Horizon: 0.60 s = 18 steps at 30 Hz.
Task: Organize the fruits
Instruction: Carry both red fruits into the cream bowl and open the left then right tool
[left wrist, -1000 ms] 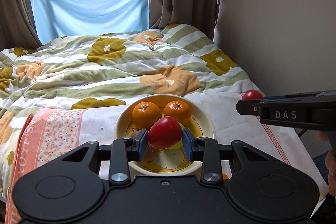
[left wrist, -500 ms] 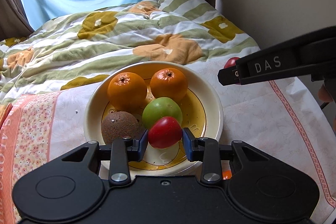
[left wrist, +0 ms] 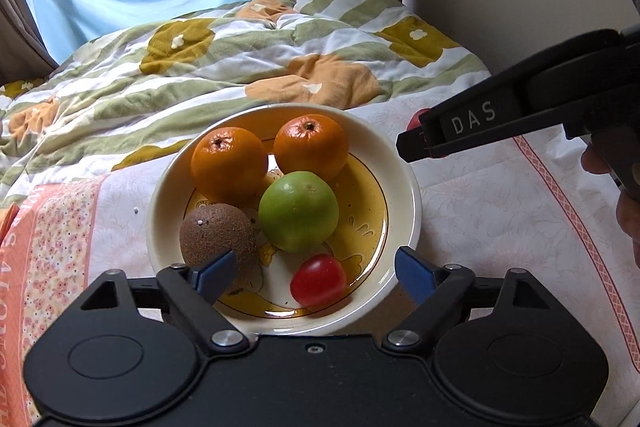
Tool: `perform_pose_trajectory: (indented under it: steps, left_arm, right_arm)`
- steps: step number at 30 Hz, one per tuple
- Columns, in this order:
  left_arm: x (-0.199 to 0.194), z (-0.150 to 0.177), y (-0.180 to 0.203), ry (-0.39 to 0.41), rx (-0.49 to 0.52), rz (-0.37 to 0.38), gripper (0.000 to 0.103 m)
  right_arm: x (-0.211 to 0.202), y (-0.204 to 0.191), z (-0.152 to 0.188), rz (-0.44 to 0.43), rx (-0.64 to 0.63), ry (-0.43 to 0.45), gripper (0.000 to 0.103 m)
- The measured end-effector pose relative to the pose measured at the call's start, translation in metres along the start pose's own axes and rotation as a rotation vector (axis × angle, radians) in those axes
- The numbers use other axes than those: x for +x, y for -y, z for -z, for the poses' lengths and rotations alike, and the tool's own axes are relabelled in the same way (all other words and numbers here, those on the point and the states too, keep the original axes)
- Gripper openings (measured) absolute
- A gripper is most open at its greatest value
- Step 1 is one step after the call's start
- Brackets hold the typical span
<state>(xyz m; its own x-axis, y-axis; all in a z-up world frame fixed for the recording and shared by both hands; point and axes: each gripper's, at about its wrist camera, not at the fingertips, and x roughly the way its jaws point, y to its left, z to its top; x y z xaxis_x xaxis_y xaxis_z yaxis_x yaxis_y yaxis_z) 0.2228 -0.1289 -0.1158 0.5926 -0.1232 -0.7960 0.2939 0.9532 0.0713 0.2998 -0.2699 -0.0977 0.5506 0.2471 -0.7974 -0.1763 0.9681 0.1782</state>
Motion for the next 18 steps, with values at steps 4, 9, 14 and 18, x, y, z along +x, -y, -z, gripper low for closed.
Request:
perform_pose_trajectory:
  steps: [4, 9, 14, 18]
  left_arm:
    - [-0.012, 0.001, -0.005, -0.002, 0.000, -0.007, 0.091]
    - [-0.026, 0.002, -0.015, 0.008, -0.036, -0.031, 0.095]
    - [-0.033, 0.006, -0.022, 0.005, -0.043, -0.053, 0.095]
    - [-0.034, 0.009, -0.028, -0.004, -0.065, -0.060, 0.095]
  right_arm:
    - [-0.003, -0.003, -0.002, -0.032, -0.093, 0.003, 0.047]
    - [-0.001, -0.009, -0.002, -0.065, -0.186, 0.004, 0.047]
    - [0.013, -0.020, 0.001, -0.094, -0.255, -0.016, 0.047]
    - [0.025, -0.026, 0.006, -0.108, -0.293, -0.037, 0.047]
